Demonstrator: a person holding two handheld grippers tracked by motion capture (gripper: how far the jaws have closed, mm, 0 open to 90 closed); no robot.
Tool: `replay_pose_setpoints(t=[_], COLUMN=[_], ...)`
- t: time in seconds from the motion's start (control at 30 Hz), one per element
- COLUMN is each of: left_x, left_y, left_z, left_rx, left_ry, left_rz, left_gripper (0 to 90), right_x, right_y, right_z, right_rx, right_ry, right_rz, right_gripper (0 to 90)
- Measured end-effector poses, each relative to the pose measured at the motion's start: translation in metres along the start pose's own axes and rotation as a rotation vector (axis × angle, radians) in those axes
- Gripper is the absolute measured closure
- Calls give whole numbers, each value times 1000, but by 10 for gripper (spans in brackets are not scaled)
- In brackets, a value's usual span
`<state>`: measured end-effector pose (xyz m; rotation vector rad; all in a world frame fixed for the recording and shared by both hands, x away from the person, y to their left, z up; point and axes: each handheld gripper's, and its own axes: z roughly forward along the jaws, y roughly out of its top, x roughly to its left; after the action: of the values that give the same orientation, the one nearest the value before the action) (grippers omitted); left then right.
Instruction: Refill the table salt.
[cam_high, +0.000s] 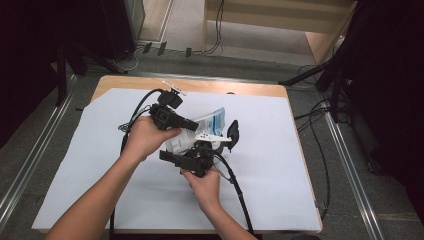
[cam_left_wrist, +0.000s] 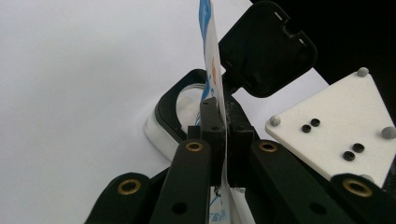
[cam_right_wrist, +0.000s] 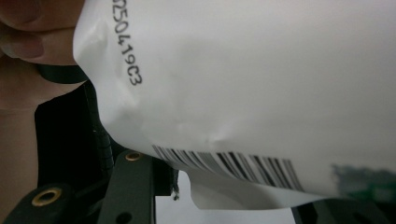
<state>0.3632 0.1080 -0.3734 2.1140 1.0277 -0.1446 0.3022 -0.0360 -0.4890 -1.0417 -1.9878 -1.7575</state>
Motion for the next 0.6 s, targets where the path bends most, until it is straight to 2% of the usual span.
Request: replay_pose_setpoints(t=[0.27, 0.37, 0.5, 0.6], left_x=[-3, -2, -1, -2], left_y=[2, 2, 3, 3], left_z=[1, -1, -3, -5], left_rx=[-4, -10, -27, -25], left_ry=[-24, -45, -64, -64], left_rz=[-7, -9, -18, -17], left_gripper=[877, 837, 832, 838], right_x=[1, 0, -1, -1], right_y=[1, 2, 3, 2], right_z=[0, 0, -1, 0], right_rx=[-16, -35, -59, -68], right_ry=[16, 43, 77, 90], right_rz=[16, 36, 62, 72], right_gripper=[650, 657, 665, 668])
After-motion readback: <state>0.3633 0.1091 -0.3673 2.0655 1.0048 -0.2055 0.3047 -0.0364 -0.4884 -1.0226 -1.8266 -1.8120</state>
